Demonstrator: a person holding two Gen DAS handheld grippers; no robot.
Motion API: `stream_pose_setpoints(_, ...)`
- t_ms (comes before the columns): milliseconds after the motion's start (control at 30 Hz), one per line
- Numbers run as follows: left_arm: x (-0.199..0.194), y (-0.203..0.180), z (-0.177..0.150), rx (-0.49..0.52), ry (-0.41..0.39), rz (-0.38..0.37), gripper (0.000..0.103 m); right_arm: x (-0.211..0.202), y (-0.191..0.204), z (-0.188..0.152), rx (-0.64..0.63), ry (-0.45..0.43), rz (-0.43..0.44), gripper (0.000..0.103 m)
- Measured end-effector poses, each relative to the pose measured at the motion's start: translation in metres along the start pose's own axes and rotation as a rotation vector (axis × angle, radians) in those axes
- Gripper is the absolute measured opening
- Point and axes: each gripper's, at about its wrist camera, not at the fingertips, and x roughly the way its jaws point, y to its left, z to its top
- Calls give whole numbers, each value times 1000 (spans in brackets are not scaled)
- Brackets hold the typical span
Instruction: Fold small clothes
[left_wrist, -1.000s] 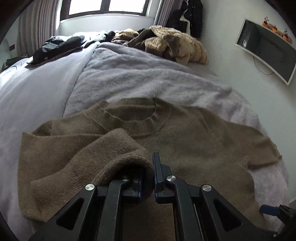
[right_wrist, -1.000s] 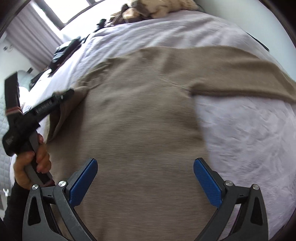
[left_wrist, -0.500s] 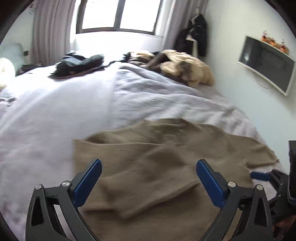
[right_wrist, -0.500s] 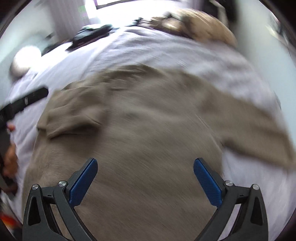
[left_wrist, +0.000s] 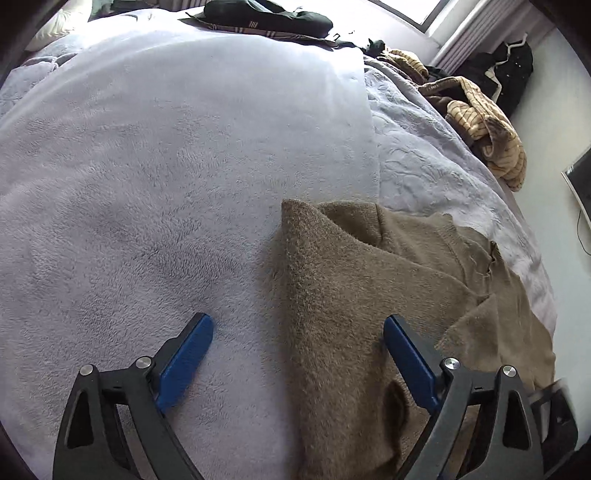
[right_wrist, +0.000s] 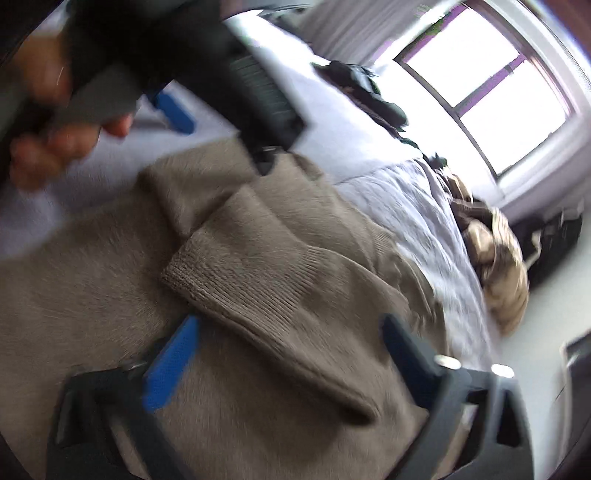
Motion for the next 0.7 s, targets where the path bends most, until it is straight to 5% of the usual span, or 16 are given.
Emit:
stream_pose_setpoints(33,1,-3,1,13,-4,-3,94,-1,-10,0,48,2,49,14)
stream_pose_setpoints(133,1,-11,6,48,-7,-10,94,-16,-74,-18,375,-84,175,14)
stream_pose_setpoints(300,14,-22,18,62,14,2,94,-9,-187,-103,901,-77,182,15)
stream_pose_setpoints(367,19,-25,18,71,25,16,94,1,-211,-132,1029,-52,252,21)
stream_pose_setpoints(467,21,-29,17,79,30,10,94,12,-222,-170,1128,-7,341,26)
stream_pose_setpoints(567,25,-33,20,89,37,20,94,12,-212,-172,1122,-21,393,68)
stream_pose_setpoints(700,27,-34,28,89,45,19,86,15,-198,-120,1011,-117,505,72)
